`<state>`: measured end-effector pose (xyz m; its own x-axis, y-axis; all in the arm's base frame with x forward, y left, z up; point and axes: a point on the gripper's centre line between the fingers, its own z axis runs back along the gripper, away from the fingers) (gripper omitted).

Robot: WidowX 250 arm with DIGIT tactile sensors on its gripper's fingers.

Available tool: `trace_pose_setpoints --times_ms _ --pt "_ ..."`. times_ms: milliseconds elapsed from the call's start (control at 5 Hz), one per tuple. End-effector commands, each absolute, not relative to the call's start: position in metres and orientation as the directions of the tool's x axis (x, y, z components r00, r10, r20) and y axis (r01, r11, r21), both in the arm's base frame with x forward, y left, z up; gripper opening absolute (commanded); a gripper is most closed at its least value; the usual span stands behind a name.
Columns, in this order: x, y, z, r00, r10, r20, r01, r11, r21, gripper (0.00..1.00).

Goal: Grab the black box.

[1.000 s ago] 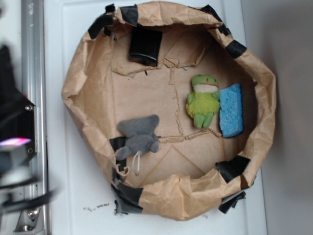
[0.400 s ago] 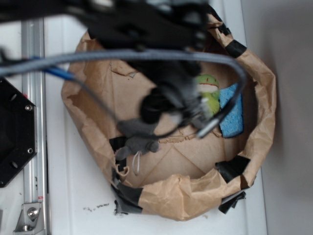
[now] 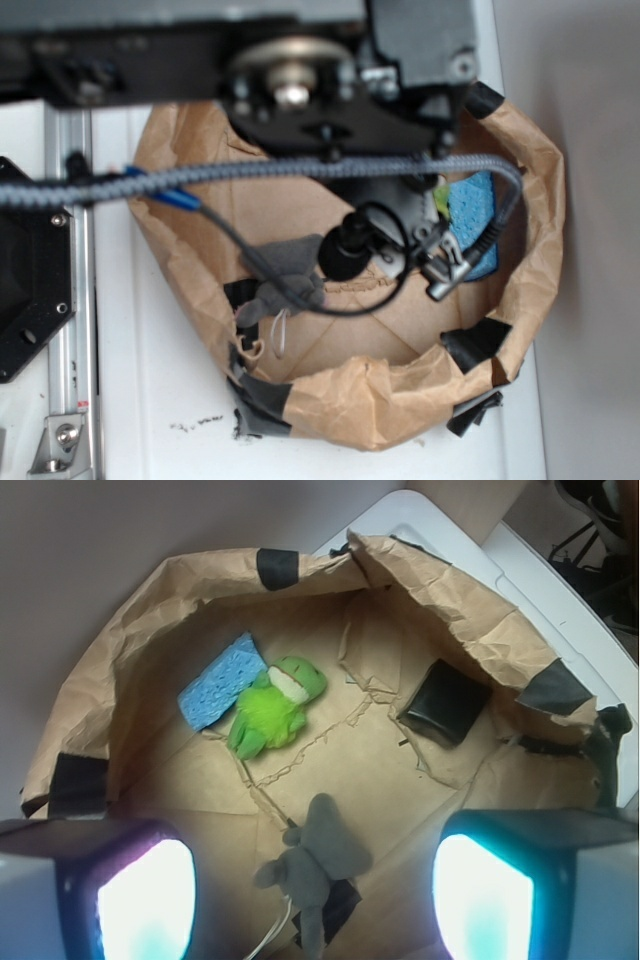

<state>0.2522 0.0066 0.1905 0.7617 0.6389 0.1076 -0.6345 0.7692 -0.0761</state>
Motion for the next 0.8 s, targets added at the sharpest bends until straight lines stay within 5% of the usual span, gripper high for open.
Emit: trace_pose_setpoints --times_ms 0,200,600 --pt "0.257 -0.003 0.162 0.586 0.791 0.175 -0.801 0.598 -0.017 1.0" --pt "0.25 -0.001 0.143 0.462 0.846 0.267 -0.882 0.471 0.036 1.0" --pt "0.226 0.033 0.121 0.305 0.895 0.324 -0.95 0.311 0.034 1.0"
